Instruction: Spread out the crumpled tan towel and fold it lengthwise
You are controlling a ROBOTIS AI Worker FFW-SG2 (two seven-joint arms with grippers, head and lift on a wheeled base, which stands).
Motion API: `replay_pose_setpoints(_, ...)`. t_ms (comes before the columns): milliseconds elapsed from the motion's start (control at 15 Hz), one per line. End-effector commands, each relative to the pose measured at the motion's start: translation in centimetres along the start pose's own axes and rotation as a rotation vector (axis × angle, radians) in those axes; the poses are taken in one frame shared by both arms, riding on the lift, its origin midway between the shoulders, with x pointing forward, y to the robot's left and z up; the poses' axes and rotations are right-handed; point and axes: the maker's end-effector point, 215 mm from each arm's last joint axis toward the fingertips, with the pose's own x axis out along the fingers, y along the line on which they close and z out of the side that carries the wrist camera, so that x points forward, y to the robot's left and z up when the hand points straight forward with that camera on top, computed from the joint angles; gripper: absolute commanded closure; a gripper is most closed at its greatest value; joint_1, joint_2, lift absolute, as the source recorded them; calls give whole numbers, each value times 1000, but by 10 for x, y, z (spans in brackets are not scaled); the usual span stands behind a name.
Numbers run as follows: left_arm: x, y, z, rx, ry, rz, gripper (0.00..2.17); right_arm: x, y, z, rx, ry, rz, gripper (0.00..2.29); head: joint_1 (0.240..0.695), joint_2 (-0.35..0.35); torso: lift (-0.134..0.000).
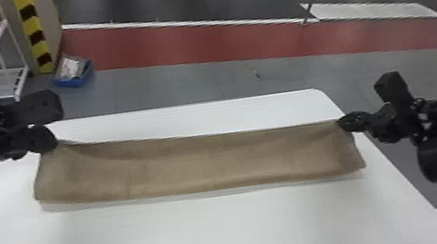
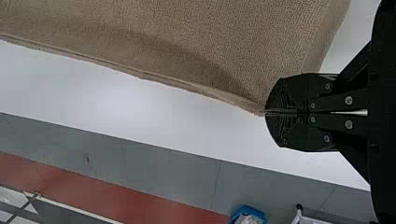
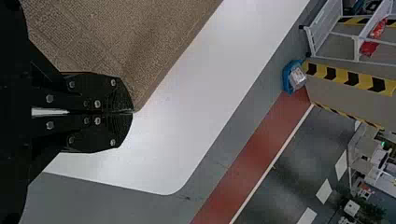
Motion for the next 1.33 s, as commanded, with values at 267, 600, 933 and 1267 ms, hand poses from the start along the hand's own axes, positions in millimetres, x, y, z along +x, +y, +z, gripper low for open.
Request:
replay_pose_setpoints(267, 3, 3, -8, -8, 11, 1, 1372, 8, -9, -12, 32, 27, -16, 1116, 695, -272, -124)
replay_pose_setpoints(600, 8, -1, -7, -3, 13, -4, 1376, 18, -4, -2, 13, 30, -10, 1116, 695, -268, -124)
replay_pose_setpoints(933, 11, -3, -8, -8, 13, -6, 1372, 32, 2, -7, -15, 69, -7, 1116, 695, -260, -124)
replay_pose_setpoints(1267, 14, -6, -8, -4, 15, -6, 1372, 37, 7, -12, -11, 93, -10, 394, 695, -255, -124)
